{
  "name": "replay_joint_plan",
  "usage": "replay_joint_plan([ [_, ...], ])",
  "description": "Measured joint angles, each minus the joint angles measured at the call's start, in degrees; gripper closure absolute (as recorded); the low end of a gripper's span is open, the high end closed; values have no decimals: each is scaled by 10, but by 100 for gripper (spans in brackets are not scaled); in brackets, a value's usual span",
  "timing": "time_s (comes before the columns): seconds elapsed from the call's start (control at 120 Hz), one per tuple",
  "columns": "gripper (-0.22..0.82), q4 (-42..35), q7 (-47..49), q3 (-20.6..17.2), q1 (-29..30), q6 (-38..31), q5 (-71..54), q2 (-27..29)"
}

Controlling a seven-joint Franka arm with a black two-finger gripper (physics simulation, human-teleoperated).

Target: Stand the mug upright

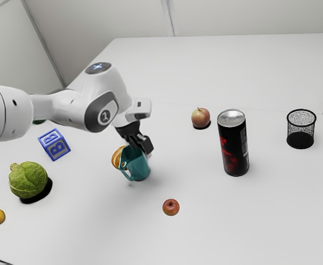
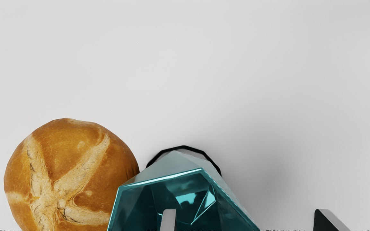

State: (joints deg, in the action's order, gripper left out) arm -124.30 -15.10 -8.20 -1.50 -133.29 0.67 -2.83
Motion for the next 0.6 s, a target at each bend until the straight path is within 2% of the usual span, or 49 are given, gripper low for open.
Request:
replay_joint_plan([
  [0.1,12,11,3,-2,1,14,0,20],
  [0.233,6,94,6,-2,0,63,-1,16],
  [0.333,4,207,8,30,-20,132,-1,-28],
  [0.467,2,366,12,72,8,240,-7,-119],
  [0.6,1,425,19,78,22,312,-16,-161],
])
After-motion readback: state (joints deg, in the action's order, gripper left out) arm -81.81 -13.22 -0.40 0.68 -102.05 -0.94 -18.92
